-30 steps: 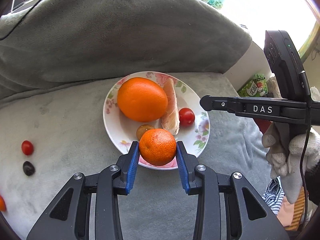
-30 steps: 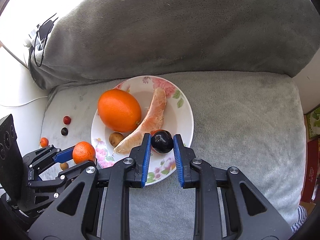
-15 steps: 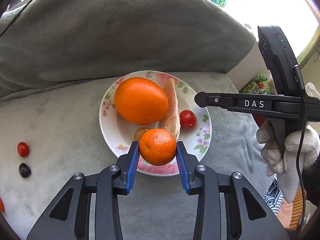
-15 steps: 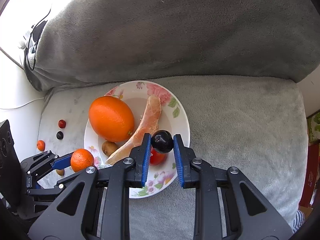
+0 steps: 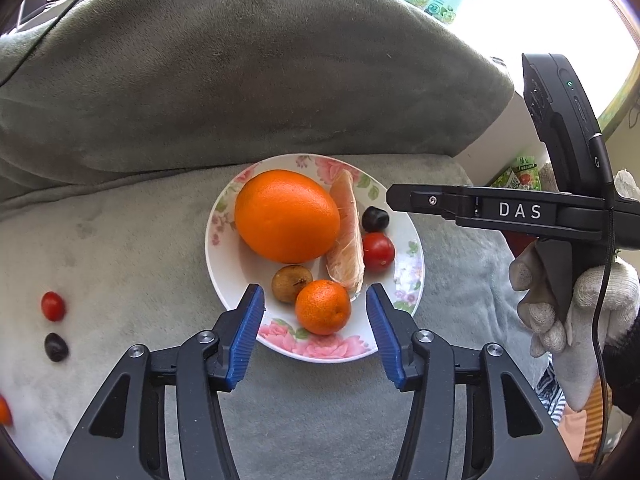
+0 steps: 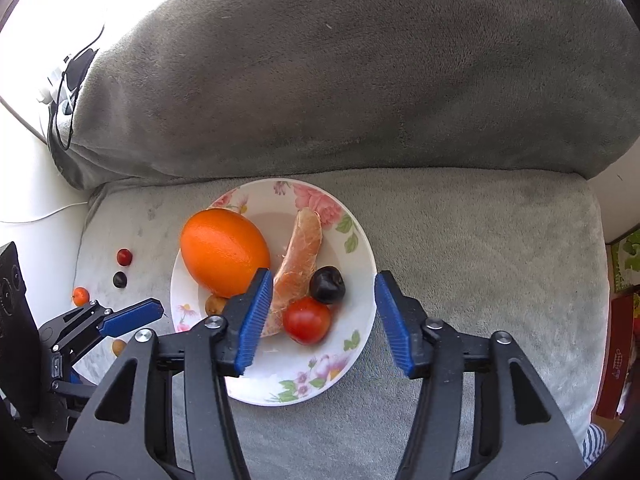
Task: Organize fruits
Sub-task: 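Move both grippers back toward the remaining mandarin and black plum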
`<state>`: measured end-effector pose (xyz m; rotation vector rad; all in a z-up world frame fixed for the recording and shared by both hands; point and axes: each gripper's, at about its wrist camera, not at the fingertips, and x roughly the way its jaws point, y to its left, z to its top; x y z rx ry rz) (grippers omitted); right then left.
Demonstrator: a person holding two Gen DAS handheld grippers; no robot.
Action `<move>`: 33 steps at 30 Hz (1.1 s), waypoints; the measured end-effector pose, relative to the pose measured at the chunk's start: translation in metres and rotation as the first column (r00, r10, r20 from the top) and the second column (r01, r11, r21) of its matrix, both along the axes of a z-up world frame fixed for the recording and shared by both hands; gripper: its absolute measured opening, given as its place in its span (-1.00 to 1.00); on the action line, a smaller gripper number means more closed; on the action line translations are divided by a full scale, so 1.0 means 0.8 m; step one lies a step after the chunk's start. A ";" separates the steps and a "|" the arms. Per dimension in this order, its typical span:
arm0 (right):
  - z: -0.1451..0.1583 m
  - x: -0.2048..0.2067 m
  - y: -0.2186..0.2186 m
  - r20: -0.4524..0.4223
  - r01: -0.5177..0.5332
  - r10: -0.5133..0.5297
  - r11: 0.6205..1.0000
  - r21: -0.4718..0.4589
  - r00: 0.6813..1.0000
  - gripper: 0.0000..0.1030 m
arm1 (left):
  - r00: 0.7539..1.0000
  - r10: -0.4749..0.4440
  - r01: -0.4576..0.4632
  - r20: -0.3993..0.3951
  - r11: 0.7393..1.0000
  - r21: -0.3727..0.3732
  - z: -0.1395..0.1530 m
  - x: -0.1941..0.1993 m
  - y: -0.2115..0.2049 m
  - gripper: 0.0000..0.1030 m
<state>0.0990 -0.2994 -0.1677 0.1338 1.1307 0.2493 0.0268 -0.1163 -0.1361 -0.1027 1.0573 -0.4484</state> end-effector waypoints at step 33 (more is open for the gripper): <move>0.034 -0.040 0.010 0.111 0.045 -0.042 0.999 -0.028 0.993 0.55 | 0.997 0.067 -0.067 0.027 0.998 0.017 0.017 -0.021 0.034 0.36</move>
